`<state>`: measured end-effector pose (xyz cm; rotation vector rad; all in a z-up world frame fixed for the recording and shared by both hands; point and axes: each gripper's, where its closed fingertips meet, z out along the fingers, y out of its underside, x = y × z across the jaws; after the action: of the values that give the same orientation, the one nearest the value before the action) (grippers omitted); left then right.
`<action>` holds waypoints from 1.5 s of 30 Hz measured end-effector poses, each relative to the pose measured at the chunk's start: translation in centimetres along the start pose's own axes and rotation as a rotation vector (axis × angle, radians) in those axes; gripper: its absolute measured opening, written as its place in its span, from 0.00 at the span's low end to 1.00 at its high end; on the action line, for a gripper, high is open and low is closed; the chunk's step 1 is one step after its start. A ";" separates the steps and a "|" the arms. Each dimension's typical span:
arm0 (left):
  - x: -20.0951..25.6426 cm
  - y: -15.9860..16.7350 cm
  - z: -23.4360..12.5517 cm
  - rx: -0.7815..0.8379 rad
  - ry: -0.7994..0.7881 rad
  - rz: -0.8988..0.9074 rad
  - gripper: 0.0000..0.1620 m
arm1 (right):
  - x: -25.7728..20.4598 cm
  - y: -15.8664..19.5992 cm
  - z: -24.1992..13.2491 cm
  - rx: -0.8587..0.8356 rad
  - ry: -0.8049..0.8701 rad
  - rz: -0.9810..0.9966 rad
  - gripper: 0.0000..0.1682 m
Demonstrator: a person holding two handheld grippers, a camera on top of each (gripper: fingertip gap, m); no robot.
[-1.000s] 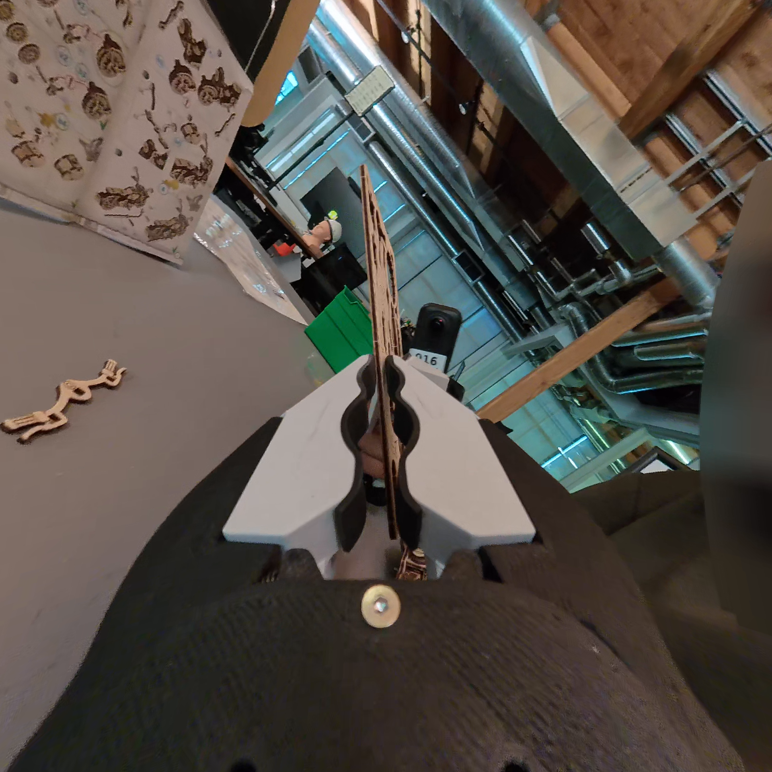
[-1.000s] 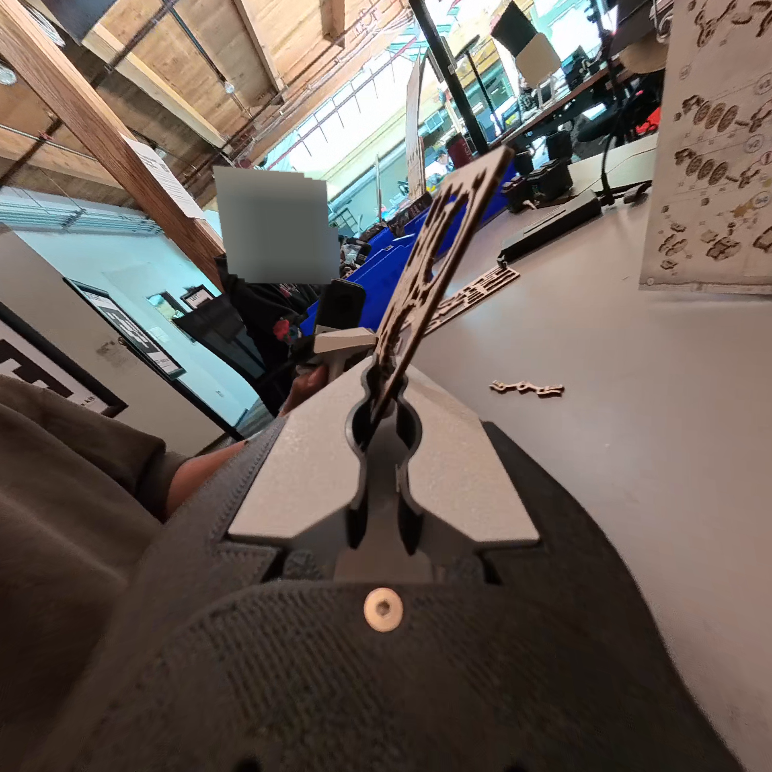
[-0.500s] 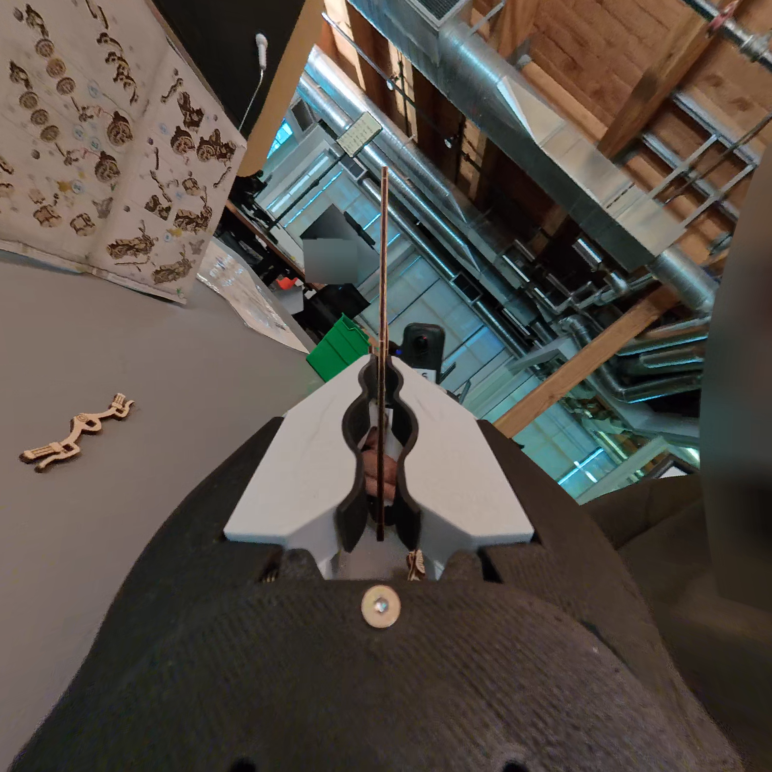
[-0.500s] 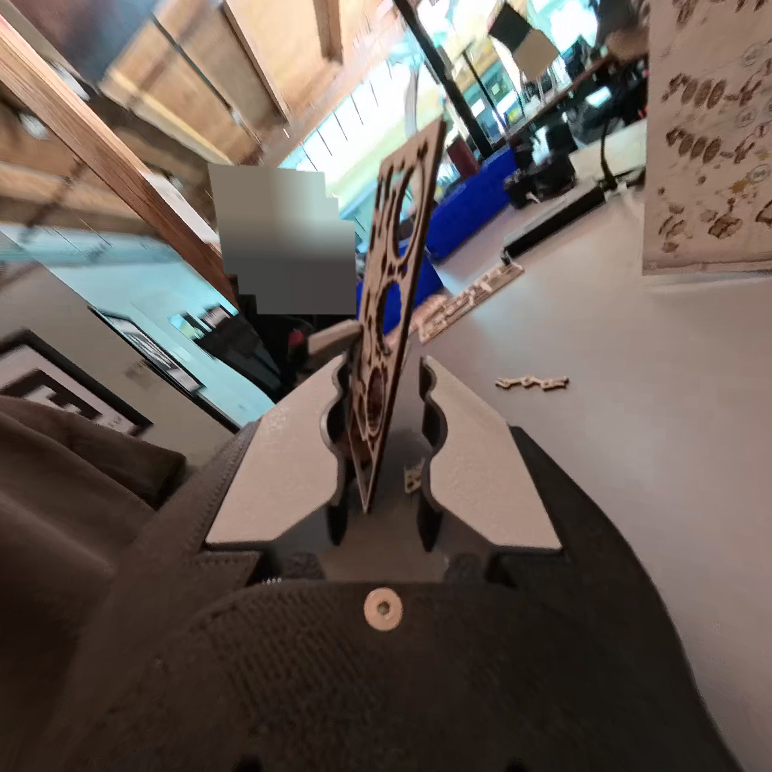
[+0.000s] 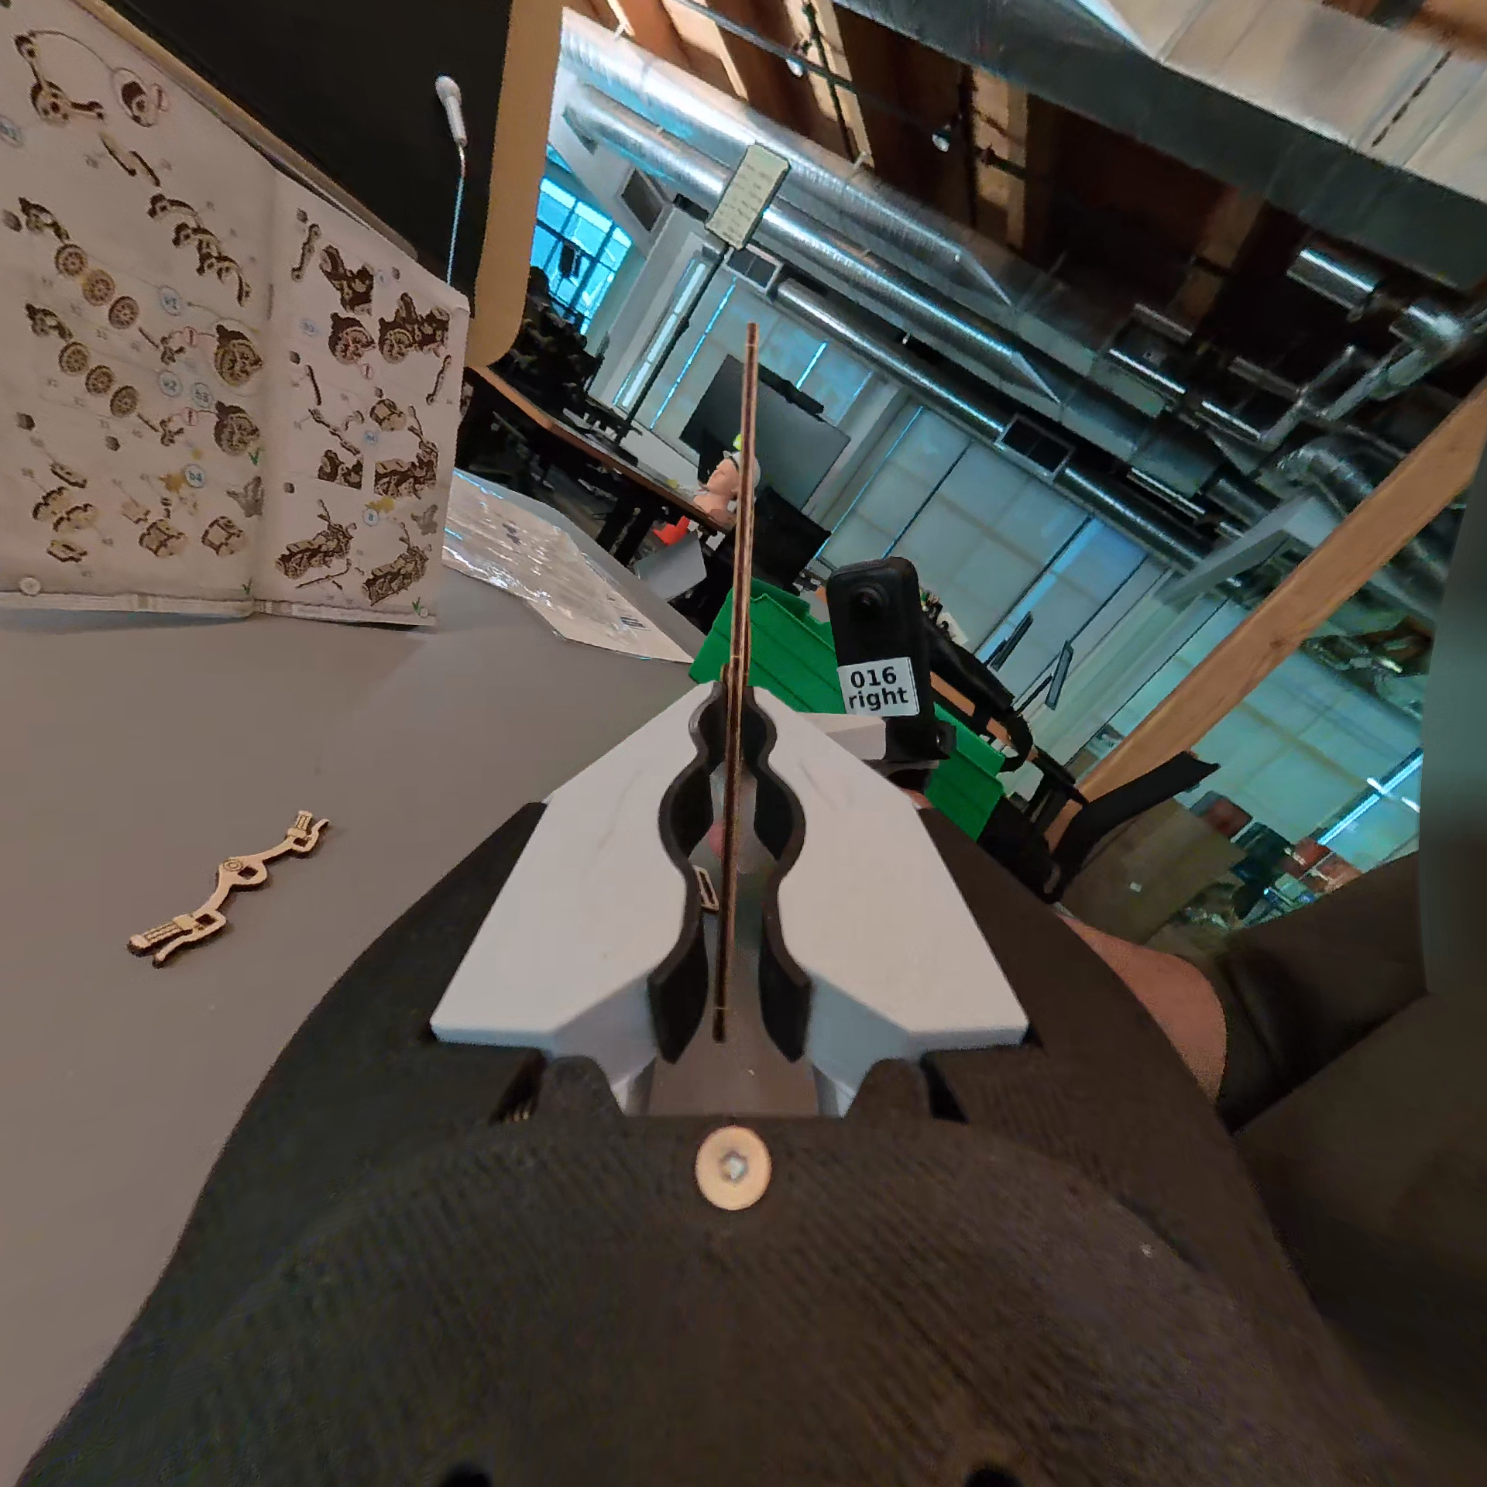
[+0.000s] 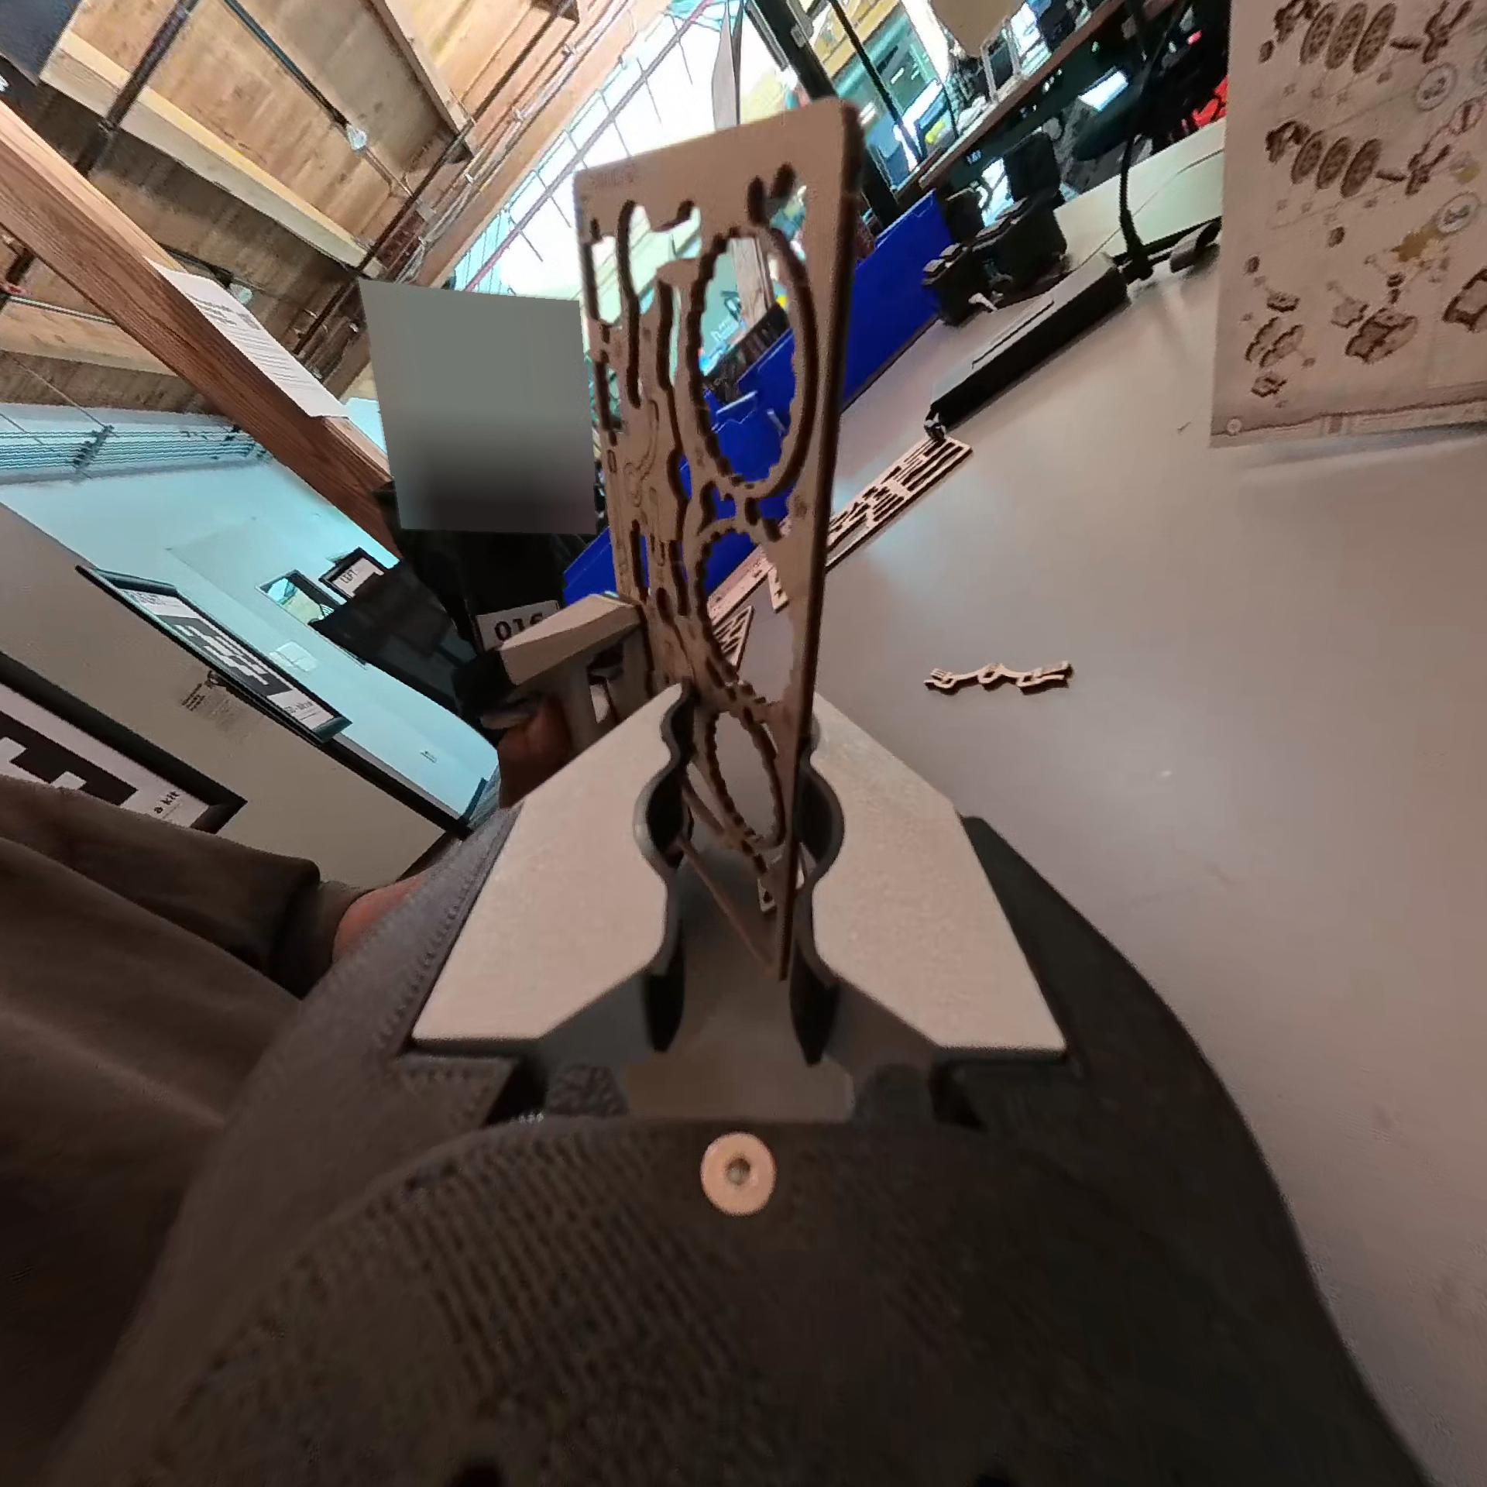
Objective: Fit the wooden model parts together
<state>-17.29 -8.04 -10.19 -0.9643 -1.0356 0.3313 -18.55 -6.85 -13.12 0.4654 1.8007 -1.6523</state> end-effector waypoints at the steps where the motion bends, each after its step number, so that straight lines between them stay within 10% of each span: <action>1: 0.0 0.1 0.1 -0.009 -0.003 0.004 0.00 | 0.2 0.0 -0.1 -0.002 0.013 -0.004 0.13; 9: 0.3 -0.7 -0.4 0.026 0.072 -0.077 0.00 | -1.1 -0.7 -0.3 0.017 -0.039 -0.083 0.08; 19: -1.7 1.1 0.3 -0.076 -0.050 -0.064 0.31 | -2.6 -0.9 -0.3 0.019 -0.084 -0.189 0.00; 45: -2.7 0.9 -0.1 -0.070 -0.165 -0.032 0.14 | -1.6 0.1 0.3 -0.045 0.097 -0.448 0.00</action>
<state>-18.41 -9.36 -12.45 -0.9943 -1.2184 0.3539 -17.20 -6.85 -12.12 0.1255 2.1214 -1.9024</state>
